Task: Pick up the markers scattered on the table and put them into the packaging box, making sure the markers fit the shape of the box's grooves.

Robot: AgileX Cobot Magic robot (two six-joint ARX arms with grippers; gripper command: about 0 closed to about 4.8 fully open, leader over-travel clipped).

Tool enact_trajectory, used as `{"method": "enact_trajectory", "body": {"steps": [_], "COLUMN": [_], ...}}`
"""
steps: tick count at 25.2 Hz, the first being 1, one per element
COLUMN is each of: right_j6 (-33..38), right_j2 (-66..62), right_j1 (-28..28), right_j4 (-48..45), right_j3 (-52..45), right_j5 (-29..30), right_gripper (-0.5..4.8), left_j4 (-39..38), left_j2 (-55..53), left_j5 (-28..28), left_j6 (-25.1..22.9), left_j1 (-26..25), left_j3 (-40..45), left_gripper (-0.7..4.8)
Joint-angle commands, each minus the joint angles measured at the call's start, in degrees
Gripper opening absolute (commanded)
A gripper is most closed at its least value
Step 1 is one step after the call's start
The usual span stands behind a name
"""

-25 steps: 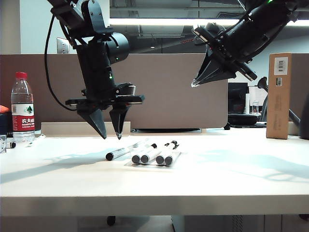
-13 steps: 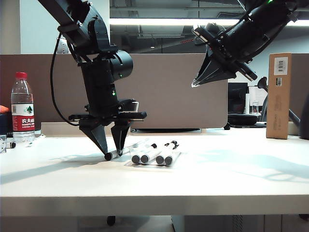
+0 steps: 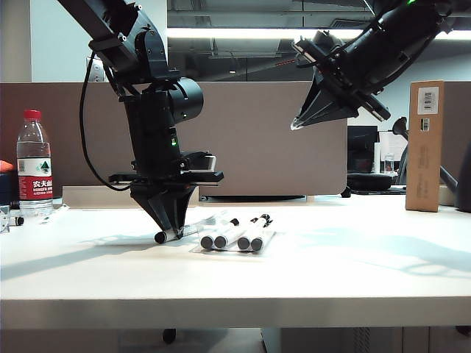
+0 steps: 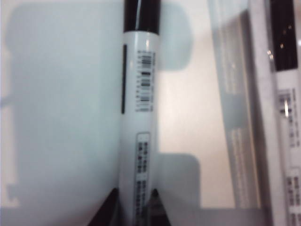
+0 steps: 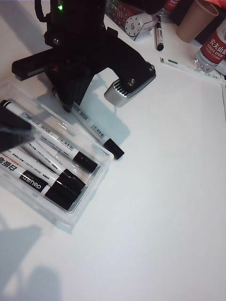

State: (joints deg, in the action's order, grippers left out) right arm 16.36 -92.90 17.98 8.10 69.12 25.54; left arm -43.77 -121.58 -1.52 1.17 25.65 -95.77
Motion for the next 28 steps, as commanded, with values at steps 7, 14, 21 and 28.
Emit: {"method": "enact_trajectory", "body": {"steps": [7, 14, 21, 28], "right_j6": [-0.3, -0.3, -0.3, -0.3], "right_j2": [0.3, 0.3, 0.3, 0.3], "right_j1": [0.1, 0.1, 0.0, 0.0], "right_j4": [-0.6, -0.6, -0.6, -0.4], "right_j3": [0.3, 0.3, 0.3, 0.3], "right_j5": [0.1, 0.1, 0.1, 0.3], "right_gripper": [-0.05, -0.05, -0.05, -0.05], "left_j4": [-7.7, -8.0, -8.8, -12.9], "left_j2": [2.0, 2.1, 0.8, -0.1], "left_j5": [3.9, 19.3, 19.3, 15.8], "left_j6": [1.9, 10.1, 12.0, 12.6], "left_j1": [0.1, 2.0, 5.3, 5.4], "left_j3": [-10.9, -12.1, -11.5, -10.3], "left_gripper": [-0.05, -0.05, -0.05, -0.05]}}
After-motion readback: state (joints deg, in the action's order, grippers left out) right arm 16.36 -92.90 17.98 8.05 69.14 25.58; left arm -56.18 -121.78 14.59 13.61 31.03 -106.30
